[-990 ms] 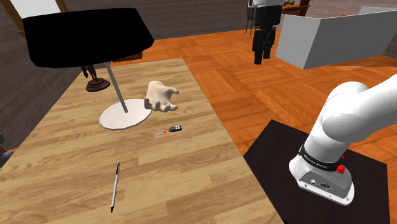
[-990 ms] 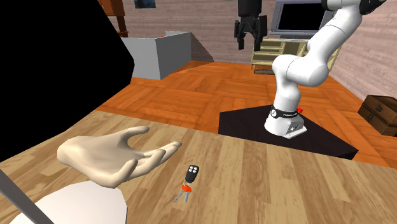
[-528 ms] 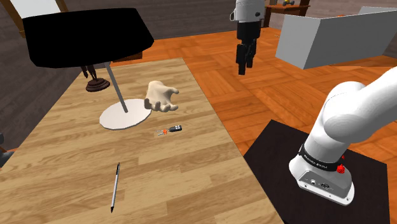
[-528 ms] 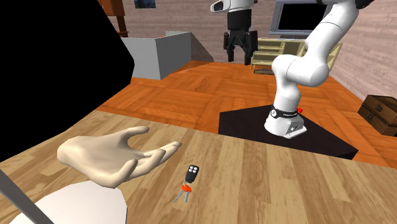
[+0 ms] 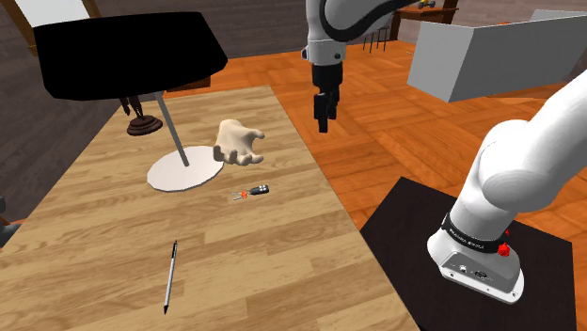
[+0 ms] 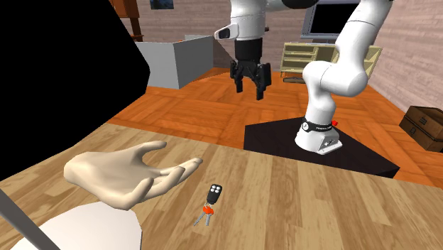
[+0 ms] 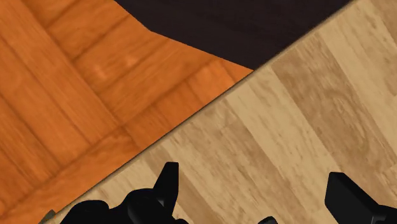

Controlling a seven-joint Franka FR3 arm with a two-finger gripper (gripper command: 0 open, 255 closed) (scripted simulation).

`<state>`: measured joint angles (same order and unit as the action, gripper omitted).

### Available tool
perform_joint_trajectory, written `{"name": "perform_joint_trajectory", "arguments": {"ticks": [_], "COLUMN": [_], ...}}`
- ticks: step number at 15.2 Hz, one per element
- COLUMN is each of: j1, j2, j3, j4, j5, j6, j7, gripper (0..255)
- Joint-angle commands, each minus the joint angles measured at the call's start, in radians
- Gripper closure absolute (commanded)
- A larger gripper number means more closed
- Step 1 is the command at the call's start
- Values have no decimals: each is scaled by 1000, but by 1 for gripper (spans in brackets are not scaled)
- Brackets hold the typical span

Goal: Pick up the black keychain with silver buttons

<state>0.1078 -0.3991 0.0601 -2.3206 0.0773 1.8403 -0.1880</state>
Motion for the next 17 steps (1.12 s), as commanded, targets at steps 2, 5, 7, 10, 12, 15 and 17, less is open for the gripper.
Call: {"name": "perform_joint_trajectory", "arguments": {"ticks": [2, 5, 7, 10, 12, 15, 17], "j1": [18, 34, 45, 61, 73, 93, 108], "j2": [97, 200, 269, 374, 445, 550, 621], "j3": [20, 41, 55, 75, 87, 102, 110], "j4": [28, 69, 103, 160, 203, 275, 328], "j5": [-6, -18, -29, -51, -69, -100, -124], "j6": [75, 141, 181, 233, 263, 299, 318], "j7": [-21, -36, -44, -53, -56, -60, -61], "gripper": [0, 0, 0, 0, 0, 0, 0]}}
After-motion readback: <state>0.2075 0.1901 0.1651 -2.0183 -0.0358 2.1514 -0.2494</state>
